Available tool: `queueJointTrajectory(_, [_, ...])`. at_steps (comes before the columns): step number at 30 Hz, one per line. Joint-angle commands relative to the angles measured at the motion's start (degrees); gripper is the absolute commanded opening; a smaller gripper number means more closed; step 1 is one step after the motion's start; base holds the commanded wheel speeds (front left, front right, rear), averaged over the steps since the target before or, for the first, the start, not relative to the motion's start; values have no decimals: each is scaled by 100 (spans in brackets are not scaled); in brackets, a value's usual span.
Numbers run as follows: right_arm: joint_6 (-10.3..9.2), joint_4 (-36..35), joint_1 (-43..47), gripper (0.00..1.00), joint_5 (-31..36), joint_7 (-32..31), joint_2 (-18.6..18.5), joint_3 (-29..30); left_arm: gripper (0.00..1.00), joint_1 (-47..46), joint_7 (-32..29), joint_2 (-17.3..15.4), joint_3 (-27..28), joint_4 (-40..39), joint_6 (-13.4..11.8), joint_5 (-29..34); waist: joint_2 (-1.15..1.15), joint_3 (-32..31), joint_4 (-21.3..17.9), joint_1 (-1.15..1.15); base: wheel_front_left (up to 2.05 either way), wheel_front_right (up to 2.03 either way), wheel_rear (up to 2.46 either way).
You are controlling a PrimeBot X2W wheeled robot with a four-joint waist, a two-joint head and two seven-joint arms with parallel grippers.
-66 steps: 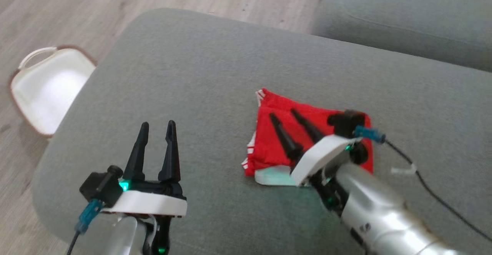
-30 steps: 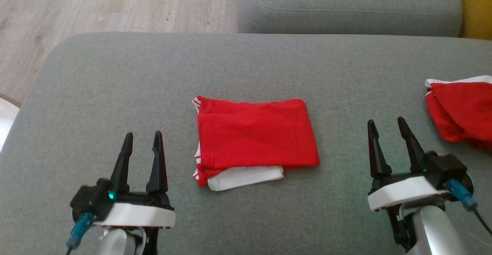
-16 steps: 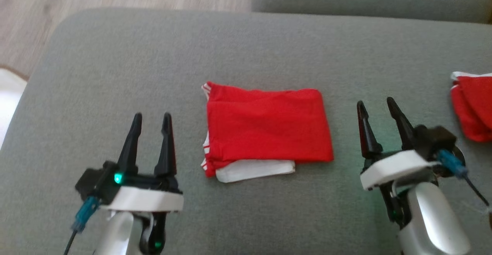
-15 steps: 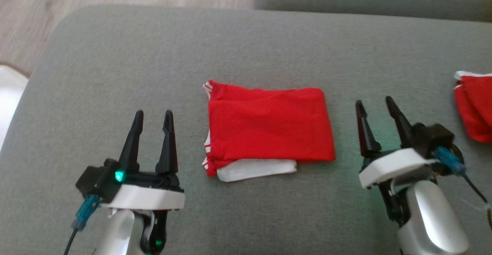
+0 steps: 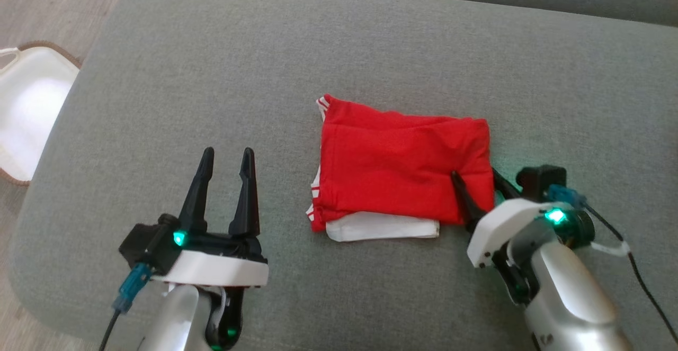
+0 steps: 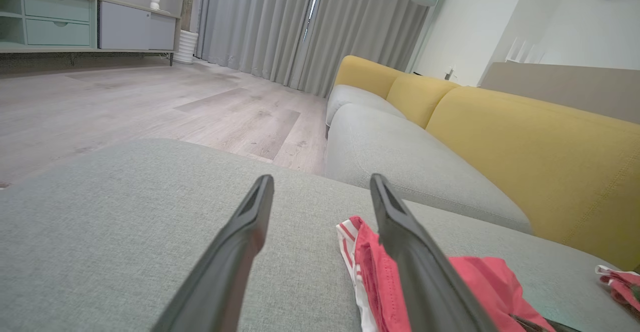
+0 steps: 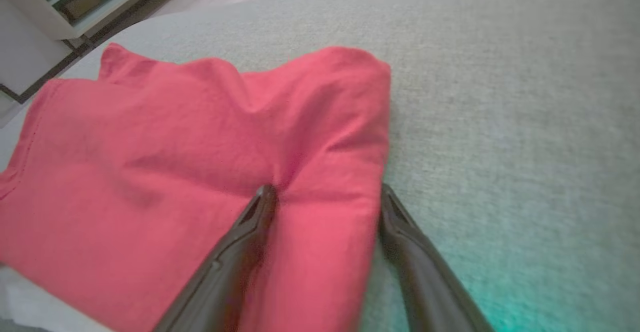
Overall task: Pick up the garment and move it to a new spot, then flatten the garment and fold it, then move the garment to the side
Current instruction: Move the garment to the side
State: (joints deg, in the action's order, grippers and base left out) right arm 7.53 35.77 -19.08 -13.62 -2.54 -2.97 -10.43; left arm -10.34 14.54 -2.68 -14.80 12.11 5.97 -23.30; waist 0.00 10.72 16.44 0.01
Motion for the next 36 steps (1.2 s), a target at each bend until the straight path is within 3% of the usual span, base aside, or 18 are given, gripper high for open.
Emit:
queueJointTrajectory(1, [-4, 9, -255, 100, -33, -37, 9, -247, 100, -266, 46, -20, 149, -196, -29, -52, 0, 11, 28, -1, 0, 0, 0])
queueJointTrajectory(3, [-4, 172, -331, 100, -43, -39, 9, -346, 100, -258, 46, -20, 143, -200, -37, -55, 0, 15, 37, -1, 0, 0, 0])
queueJointTrajectory(4, [-4, 248, -369, 87, -35, -43, 9, -398, 100, -250, 46, -20, 142, -200, -43, -57, 0, 11, 34, -1, 0, 0, 0])
queueJointTrajectory(5, [-4, 306, -406, 40, -17, -17, 9, -446, 100, -239, 46, -20, 143, -197, -47, -58, 0, 0, 22, -1, 0, 0, 0])
queueJointTrajectory(6, [-4, 345, -448, 0, 18, 39, 9, -481, 100, -230, 46, -20, 143, -191, -47, -56, 0, -11, 4, -1, 0, 0, 0])
queueJointTrajectory(13, [-4, 401, -772, 0, 853, 683, -16, -363, 100, -224, 46, -20, 94, -158, -28, 49, 0, -202, -451, -1, 0, 0, 0])
queueJointTrajectory(17, [-4, 194, -890, 0, 1148, 777, -252, -380, 100, -321, 46, -20, -53, -168, -6, 51, 0, -273, -829, -1, 0, 0, 0])
queueJointTrajectory(21, [-4, -181, -1001, 0, 1188, 646, -760, -493, 100, -504, 46, -20, -323, -269, -24, -23, 0, -246, -1227, -1, 0, 0, 0])
queueJointTrajectory(28, [-4, -724, -1357, 0, 808, 289, -2011, -554, 100, -932, 46, -20, -639, -389, -156, -147, 0, 46, -1827, -1, 0, 0, 0])
queueJointTrajectory(36, [-4, -884, -1551, 0, 403, 75, -3169, -571, 100, -1218, 46, -20, -755, -475, -191, -155, 0, 352, -2045, -1, 0, 0, 0])
